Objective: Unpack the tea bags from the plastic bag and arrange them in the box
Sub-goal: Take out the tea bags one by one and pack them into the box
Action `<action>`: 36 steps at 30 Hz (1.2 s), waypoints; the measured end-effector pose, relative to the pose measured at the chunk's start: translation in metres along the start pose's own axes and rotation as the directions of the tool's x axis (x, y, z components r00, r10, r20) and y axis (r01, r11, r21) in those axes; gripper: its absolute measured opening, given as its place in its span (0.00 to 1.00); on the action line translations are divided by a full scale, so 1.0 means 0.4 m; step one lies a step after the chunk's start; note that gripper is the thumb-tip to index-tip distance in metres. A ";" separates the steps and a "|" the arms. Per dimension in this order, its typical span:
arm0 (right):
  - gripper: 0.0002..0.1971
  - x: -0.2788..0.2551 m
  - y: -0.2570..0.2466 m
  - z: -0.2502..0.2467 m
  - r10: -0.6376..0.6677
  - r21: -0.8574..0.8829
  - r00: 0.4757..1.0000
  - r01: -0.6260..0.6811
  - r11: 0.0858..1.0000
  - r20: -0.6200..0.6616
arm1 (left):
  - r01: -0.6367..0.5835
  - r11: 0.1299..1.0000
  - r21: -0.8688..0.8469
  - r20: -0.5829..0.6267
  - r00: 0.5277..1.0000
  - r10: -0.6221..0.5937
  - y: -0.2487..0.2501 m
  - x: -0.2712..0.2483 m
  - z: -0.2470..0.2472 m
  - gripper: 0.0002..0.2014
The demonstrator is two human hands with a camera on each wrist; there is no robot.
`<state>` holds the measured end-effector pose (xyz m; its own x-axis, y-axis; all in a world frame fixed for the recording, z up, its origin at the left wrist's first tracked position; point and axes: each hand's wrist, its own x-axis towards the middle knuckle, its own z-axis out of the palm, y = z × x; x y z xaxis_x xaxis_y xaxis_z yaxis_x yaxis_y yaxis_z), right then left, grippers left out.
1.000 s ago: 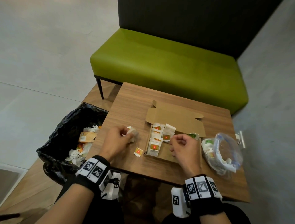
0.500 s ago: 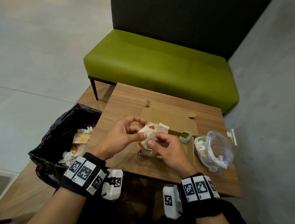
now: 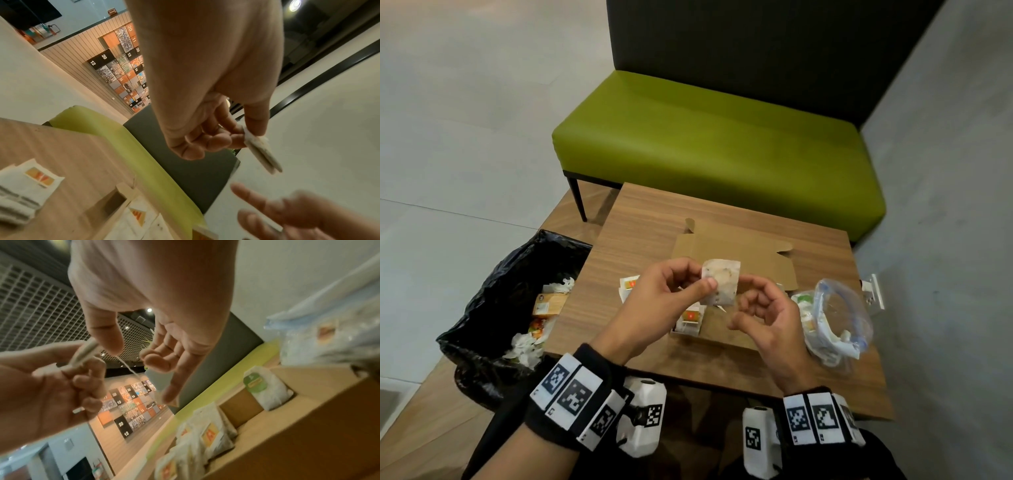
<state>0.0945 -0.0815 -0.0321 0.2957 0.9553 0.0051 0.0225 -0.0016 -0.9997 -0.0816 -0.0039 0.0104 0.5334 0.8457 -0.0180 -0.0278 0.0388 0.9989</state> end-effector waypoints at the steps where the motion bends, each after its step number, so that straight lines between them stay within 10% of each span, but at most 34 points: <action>1: 0.29 0.005 0.004 -0.006 -0.001 -0.072 1.000 0.001 0.997 0.007 | -0.014 1.000 -0.012 0.014 1.000 0.015 0.008 0.001 0.000 0.05; 5: 0.33 0.025 0.004 0.013 0.054 -0.264 0.992 -0.024 0.964 0.110 | -0.034 0.998 -0.046 0.071 0.997 0.037 0.032 0.006 0.001 0.04; 13: 0.03 0.023 0.030 0.101 0.064 -0.261 0.985 -0.021 0.965 0.160 | -0.022 0.997 -0.080 0.037 0.999 0.025 0.048 0.011 -0.003 0.06; 27: 0.09 -0.033 -0.028 0.056 0.082 0.076 0.995 -0.086 0.993 0.058 | -0.039 0.943 0.329 -0.264 0.956 0.132 -0.037 0.040 -0.029 0.03; 32: 0.18 -0.012 -0.042 0.033 0.022 0.204 0.986 -0.056 0.977 0.165 | 0.019 0.978 0.206 -0.210 0.977 0.025 -0.079 0.034 -0.017 0.01; 36: 0.10 0.003 -0.039 0.046 -0.029 0.125 0.999 0.031 0.992 -0.018 | 0.052 0.999 -0.010 -0.190 0.980 -0.053 -0.092 0.020 0.003 0.08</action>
<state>0.0770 -0.0749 -0.0171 0.3124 0.9493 0.0345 -0.0880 0.0651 -0.9940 -0.0752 0.0008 -0.0264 0.3642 0.9280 -0.0791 -0.0080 0.0880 0.9961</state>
